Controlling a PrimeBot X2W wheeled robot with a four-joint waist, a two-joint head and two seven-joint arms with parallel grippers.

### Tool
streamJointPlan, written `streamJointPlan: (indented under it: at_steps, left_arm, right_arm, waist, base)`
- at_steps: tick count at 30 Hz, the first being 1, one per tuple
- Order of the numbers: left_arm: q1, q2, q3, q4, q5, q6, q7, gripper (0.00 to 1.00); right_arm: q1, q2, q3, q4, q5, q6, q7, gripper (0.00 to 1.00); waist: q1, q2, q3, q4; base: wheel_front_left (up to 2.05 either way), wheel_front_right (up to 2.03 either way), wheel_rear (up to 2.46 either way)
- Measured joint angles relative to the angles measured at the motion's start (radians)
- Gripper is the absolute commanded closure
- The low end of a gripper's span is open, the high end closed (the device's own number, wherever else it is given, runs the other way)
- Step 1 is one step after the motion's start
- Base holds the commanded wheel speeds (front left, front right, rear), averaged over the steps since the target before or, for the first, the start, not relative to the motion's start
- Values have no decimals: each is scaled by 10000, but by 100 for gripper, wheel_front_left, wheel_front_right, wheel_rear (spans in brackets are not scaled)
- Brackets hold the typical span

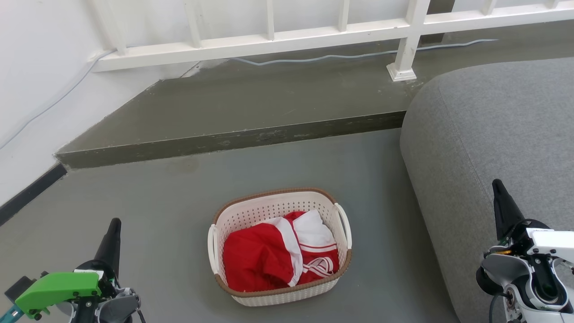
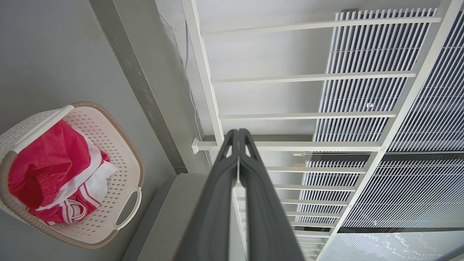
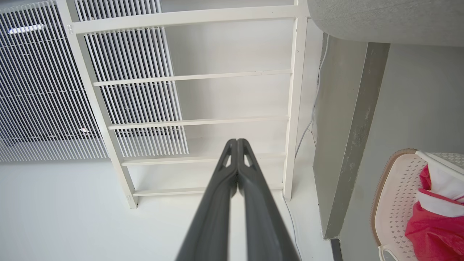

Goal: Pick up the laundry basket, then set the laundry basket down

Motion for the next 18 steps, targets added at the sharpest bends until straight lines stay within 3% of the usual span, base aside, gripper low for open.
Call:
streamJointPlan:
  at_steps: [18]
  left_arm:
    - [-1, -17, 13, 0, 0, 0, 42, 100]
  right_arm:
    - [0, 8, -8, 0, 0, 0, 2, 100]
  waist:
    - [0, 0, 0, 0]
  base:
    - [0, 0, 0]
